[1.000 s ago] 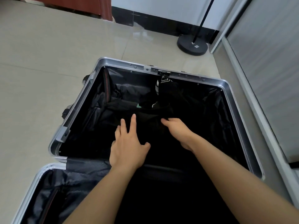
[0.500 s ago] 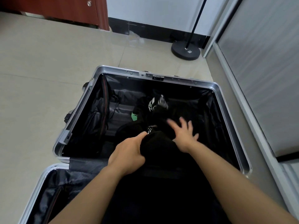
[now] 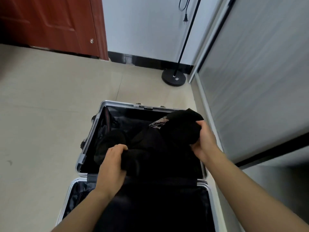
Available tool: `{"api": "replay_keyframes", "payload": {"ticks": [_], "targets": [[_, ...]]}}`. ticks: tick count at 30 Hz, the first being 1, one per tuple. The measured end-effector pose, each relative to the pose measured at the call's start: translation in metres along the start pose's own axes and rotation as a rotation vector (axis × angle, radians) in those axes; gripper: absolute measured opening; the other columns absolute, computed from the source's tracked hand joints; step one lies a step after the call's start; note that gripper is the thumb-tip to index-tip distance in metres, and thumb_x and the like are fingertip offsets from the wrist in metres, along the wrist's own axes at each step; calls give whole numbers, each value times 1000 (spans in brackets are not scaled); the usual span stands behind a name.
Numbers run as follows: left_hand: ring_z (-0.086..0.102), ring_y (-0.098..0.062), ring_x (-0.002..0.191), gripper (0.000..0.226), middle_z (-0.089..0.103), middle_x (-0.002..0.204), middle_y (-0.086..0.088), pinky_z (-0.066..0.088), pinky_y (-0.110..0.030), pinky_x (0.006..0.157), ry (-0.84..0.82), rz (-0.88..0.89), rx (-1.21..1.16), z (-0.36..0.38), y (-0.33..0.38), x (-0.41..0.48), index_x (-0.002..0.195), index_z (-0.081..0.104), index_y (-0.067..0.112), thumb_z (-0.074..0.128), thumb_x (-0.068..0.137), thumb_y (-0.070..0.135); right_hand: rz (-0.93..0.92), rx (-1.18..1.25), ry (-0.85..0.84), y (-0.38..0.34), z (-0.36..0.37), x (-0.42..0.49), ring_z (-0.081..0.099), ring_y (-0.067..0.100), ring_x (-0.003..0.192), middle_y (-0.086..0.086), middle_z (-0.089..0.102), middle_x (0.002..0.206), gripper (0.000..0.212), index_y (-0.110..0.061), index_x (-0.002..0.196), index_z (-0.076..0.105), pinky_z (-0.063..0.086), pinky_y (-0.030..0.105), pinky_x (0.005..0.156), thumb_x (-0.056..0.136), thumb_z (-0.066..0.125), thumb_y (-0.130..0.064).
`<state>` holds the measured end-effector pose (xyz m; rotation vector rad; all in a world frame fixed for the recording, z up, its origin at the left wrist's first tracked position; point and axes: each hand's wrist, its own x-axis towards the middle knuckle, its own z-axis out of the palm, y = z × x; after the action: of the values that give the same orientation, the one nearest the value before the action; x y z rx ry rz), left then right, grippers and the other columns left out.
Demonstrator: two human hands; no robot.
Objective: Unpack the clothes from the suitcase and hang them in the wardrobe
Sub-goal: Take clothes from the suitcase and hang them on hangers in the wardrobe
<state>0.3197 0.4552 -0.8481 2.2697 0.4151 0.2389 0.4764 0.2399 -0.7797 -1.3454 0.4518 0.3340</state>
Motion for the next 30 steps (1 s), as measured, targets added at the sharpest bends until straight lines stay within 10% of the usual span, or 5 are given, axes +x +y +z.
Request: {"api": "replay_keyframes", "payload": {"ticks": [6,10,14,19,30], "targets": [[55,0,114,49,54,125,31,47,-18,85,-94,73,-56,-150,156,-28,97,46,38,75,71,8,-34,67,-50,-181,42,-144,67,26,103,10,71,109,42,-9,120,66,57,30,68,87,53,-31],[53,-2,119,48,54,125,31,35,-48,108,-257,54,-43,-251,254,-45,103,46,41,77,68,31,-61,94,-63,-304,69,-249,66,24,110,8,70,119,45,-16,125,65,55,33,84,92,55,-45],[64,0,89,50,63,124,8,54,-27,79,-356,-89,-417,-352,359,-70,110,49,35,68,76,4,-142,124,-136,-419,88,-361,65,21,113,5,69,121,45,-17,128,63,49,36,101,95,52,-46],[61,1,105,62,64,117,19,48,-21,89,-313,-13,-540,-420,456,-88,129,48,37,77,75,48,-288,159,-161,-506,89,-460,64,18,114,4,68,123,44,-16,131,60,51,32,98,99,47,-44],[60,2,59,20,65,64,17,44,-12,54,-204,182,-490,-533,582,-82,82,69,21,56,95,27,-443,-128,60,-566,34,-545,68,17,102,-2,71,112,32,-23,124,61,55,33,79,98,52,-41]]}}
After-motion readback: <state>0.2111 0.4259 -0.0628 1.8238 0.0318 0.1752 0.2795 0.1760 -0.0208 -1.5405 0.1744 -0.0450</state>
